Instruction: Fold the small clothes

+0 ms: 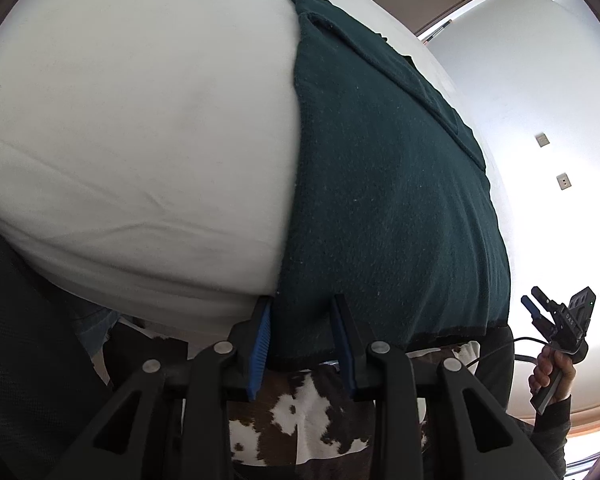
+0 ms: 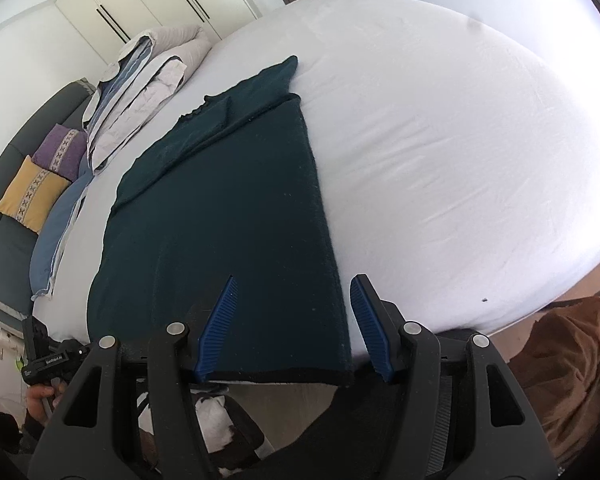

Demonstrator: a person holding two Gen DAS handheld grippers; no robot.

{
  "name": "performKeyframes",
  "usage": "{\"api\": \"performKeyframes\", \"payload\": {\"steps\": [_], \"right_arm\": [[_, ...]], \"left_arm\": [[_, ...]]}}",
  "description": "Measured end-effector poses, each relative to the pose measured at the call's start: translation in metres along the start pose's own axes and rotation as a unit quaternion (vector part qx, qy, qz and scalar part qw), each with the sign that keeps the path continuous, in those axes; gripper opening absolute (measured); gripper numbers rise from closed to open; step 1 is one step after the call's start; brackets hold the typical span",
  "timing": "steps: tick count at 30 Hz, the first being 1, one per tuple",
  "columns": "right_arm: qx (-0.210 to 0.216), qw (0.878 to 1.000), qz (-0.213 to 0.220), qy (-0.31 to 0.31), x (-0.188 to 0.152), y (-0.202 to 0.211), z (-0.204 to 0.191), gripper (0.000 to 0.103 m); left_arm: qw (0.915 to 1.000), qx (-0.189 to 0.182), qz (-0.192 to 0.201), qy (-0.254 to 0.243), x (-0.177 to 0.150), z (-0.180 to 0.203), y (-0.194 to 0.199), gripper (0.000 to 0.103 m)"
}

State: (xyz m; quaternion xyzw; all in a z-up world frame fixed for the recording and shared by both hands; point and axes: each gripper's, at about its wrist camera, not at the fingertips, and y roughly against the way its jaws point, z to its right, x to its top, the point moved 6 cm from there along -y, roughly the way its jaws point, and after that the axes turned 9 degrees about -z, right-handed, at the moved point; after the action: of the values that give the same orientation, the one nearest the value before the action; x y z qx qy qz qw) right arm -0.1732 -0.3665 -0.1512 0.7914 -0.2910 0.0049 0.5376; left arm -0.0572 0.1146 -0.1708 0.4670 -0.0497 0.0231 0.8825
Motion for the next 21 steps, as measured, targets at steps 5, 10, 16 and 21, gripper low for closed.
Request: {"api": "performKeyframes", "payload": {"steps": [5,10,16,21], "right_arm": [[-0.008,0.999,-0.041,-0.004,-0.008,-0.009,0.014,0.057],[-0.033,0.995,-0.093,0.011,-0.015,-0.032,0.015,0.049],[-0.037,0.989,-0.146,0.006,-0.023,-0.054,0.021,0.03],[-0.007,0.99,-0.14,-0.015,-0.026,-0.054,0.031,0.019]], "left_arm": [[0.9999,0.012,0.004,-0.01,0.0,0.002,0.004,0.008],[0.9993,0.02,0.016,-0.028,0.002,0.01,0.015,0.007],[0.999,0.017,0.024,-0.035,0.002,0.013,0.024,0.007],[0.999,0.02,0.02,-0.034,0.001,0.011,0.021,0.007]]}}
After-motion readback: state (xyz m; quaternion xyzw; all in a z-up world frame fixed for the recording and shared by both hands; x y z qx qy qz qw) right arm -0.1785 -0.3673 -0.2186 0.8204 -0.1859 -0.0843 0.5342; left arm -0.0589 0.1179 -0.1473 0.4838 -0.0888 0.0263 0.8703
